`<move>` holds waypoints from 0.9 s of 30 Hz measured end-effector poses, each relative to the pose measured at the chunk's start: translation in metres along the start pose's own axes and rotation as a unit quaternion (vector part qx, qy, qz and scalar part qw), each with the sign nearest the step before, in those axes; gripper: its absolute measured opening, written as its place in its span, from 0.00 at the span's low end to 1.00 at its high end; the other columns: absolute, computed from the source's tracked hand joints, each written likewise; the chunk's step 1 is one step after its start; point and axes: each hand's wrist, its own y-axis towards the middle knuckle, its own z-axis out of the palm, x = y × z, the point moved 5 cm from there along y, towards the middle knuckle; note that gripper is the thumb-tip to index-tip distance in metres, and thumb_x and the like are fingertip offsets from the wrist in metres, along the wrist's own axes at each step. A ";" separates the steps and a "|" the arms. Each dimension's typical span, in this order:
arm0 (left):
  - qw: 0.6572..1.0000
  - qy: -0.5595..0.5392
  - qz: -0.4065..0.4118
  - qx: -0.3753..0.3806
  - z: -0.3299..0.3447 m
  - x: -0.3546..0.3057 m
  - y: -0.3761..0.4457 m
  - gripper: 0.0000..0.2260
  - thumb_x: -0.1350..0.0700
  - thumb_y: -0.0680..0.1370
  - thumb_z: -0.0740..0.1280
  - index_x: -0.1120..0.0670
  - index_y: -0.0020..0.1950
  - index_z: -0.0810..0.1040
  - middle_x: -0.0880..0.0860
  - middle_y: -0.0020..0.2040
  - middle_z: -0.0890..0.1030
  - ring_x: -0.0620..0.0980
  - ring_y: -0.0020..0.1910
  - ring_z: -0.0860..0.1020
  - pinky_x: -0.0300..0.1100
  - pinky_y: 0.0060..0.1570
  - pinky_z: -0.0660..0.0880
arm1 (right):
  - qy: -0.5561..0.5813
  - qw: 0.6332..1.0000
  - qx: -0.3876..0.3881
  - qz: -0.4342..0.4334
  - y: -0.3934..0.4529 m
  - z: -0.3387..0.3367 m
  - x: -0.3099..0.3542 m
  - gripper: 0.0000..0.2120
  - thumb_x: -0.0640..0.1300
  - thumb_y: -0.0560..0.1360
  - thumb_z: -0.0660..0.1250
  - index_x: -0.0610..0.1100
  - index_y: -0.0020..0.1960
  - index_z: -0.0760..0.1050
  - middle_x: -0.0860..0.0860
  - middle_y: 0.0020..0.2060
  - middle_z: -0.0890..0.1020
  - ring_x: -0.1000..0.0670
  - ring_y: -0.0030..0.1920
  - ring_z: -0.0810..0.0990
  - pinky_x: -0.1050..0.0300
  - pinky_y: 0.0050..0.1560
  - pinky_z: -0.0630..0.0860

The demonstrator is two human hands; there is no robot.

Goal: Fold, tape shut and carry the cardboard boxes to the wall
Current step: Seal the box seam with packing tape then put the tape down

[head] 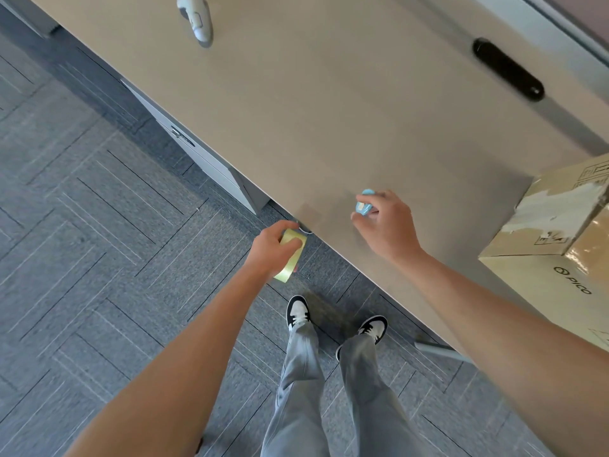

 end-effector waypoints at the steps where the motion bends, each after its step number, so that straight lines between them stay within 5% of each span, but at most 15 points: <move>1: 1.000 -0.001 -0.003 0.002 0.000 0.001 0.001 0.14 0.53 0.74 0.68 0.41 0.58 0.80 0.56 0.50 0.84 0.61 0.37 0.86 0.57 0.37 0.85 | 0.033 0.999 -0.006 0.011 0.001 -0.003 -0.001 0.15 0.39 0.75 0.74 0.44 0.61 0.85 0.44 0.54 0.81 0.47 0.44 0.85 0.66 0.52 0.75; 3: 1.000 -0.011 -0.005 -0.003 -0.002 -0.004 -0.001 0.11 0.51 0.74 0.69 0.41 0.55 0.81 0.55 0.49 0.85 0.60 0.35 0.85 0.55 0.39 0.85 | 0.071 0.997 -0.006 0.025 0.001 -0.006 -0.004 0.14 0.36 0.74 0.74 0.44 0.60 0.85 0.44 0.56 0.81 0.57 0.40 0.84 0.76 0.49 0.72; 6: 0.999 -0.044 -0.019 0.006 -0.004 -0.009 -0.002 0.09 0.57 0.79 0.68 0.48 0.57 0.81 0.57 0.46 0.84 0.53 0.31 0.84 0.43 0.32 0.80 | 0.086 0.995 -0.008 0.045 -0.002 -0.008 -0.008 0.12 0.40 0.76 0.73 0.46 0.59 0.85 0.48 0.58 0.82 0.66 0.39 0.81 0.74 0.49 0.74; 10: 0.997 -0.061 -0.032 0.028 -0.002 -0.009 -0.007 0.12 0.61 0.79 0.67 0.48 0.60 0.79 0.63 0.48 0.83 0.66 0.39 0.86 0.47 0.32 0.80 | 0.055 0.998 -0.016 0.023 -0.007 -0.009 -0.006 0.10 0.45 0.78 0.72 0.49 0.58 0.87 0.52 0.55 0.85 0.54 0.45 0.83 0.56 0.56 0.78; 17: 0.998 -0.059 -0.035 0.016 0.002 -0.008 -0.013 0.16 0.59 0.80 0.67 0.49 0.67 0.77 0.62 0.51 0.83 0.63 0.35 0.86 0.50 0.32 0.83 | 0.092 0.996 0.003 0.014 -0.013 -0.008 -0.011 0.17 0.35 0.73 0.75 0.42 0.61 0.84 0.45 0.54 0.80 0.50 0.48 0.83 0.77 0.51 0.74; 19: 0.998 -0.046 -0.034 0.017 0.002 -0.010 -0.014 0.15 0.58 0.80 0.67 0.49 0.66 0.78 0.61 0.49 0.84 0.63 0.34 0.86 0.57 0.39 0.85 | 0.080 0.997 -0.011 -0.003 -0.014 -0.008 -0.012 0.16 0.33 0.72 0.74 0.42 0.58 0.84 0.45 0.53 0.79 0.49 0.48 0.82 0.72 0.50 0.78; 22: 0.999 -0.022 -0.038 0.021 0.000 -0.011 -0.013 0.15 0.57 0.80 0.67 0.47 0.65 0.77 0.59 0.49 0.85 0.62 0.34 0.86 0.61 0.47 0.84 | 0.016 0.999 -0.029 -0.042 -0.017 -0.010 -0.012 0.10 0.32 0.71 0.73 0.43 0.50 0.81 0.49 0.47 0.77 0.47 0.41 0.79 0.53 0.43 0.79; 25: 0.999 0.000 -0.034 0.020 -0.002 -0.015 -0.013 0.15 0.56 0.79 0.67 0.44 0.66 0.77 0.53 0.55 0.80 0.62 0.34 0.86 0.58 0.52 0.83 | -0.065 0.996 0.002 -0.069 -0.022 -0.007 -0.012 0.09 0.31 0.73 0.71 0.43 0.48 0.77 0.49 0.46 0.74 0.44 0.34 0.77 0.51 0.37 0.74; 27: 0.999 0.011 -0.032 0.021 -0.002 -0.017 -0.016 0.16 0.56 0.80 0.67 0.45 0.68 0.77 0.49 0.51 0.79 0.61 0.34 0.86 0.58 0.52 0.83 | -0.089 0.993 0.012 -0.083 -0.025 -0.005 -0.015 0.10 0.31 0.73 0.70 0.43 0.49 0.76 0.48 0.47 0.74 0.42 0.32 0.76 0.52 0.34 0.72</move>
